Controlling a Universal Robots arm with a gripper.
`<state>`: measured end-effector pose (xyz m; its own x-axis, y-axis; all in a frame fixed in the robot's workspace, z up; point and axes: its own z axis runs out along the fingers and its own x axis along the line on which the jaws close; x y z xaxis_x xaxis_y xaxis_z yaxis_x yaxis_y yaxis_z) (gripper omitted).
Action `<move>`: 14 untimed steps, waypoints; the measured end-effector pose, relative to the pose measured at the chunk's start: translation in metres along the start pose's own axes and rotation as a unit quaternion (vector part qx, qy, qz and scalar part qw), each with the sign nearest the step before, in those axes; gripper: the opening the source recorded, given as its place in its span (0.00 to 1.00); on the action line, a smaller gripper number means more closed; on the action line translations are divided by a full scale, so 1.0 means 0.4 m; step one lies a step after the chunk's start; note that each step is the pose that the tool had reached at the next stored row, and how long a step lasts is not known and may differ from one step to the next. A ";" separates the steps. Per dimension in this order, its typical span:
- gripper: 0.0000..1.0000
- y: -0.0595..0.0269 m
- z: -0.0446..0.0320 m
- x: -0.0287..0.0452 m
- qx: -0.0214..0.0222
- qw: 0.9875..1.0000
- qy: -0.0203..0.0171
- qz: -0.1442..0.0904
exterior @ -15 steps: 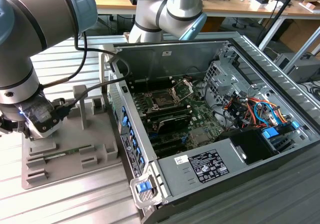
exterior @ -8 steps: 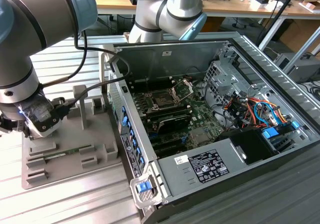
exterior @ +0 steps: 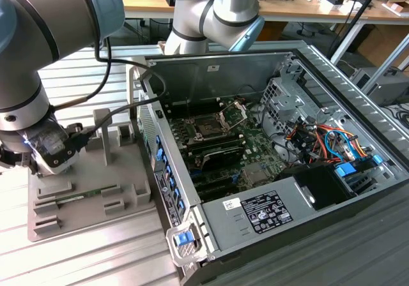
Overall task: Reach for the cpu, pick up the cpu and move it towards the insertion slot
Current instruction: 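Pick up the cpu and move it towards the insertion slot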
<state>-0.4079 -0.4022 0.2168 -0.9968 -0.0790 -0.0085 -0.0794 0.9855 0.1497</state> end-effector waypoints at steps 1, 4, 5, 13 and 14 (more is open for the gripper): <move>0.55 0.000 -0.001 0.000 0.000 1.000 0.000 0.000; 0.55 0.000 -0.002 0.000 -0.002 1.000 0.000 0.000; 0.55 0.000 -0.002 0.000 -0.003 1.000 0.000 0.000; 0.55 0.000 -0.004 0.000 -0.008 1.000 -0.001 0.000; 0.55 0.000 -0.004 0.000 -0.009 1.000 -0.001 0.000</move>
<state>-0.4078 -0.4023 0.2185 -0.9968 -0.0789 -0.0099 -0.0794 0.9828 0.1670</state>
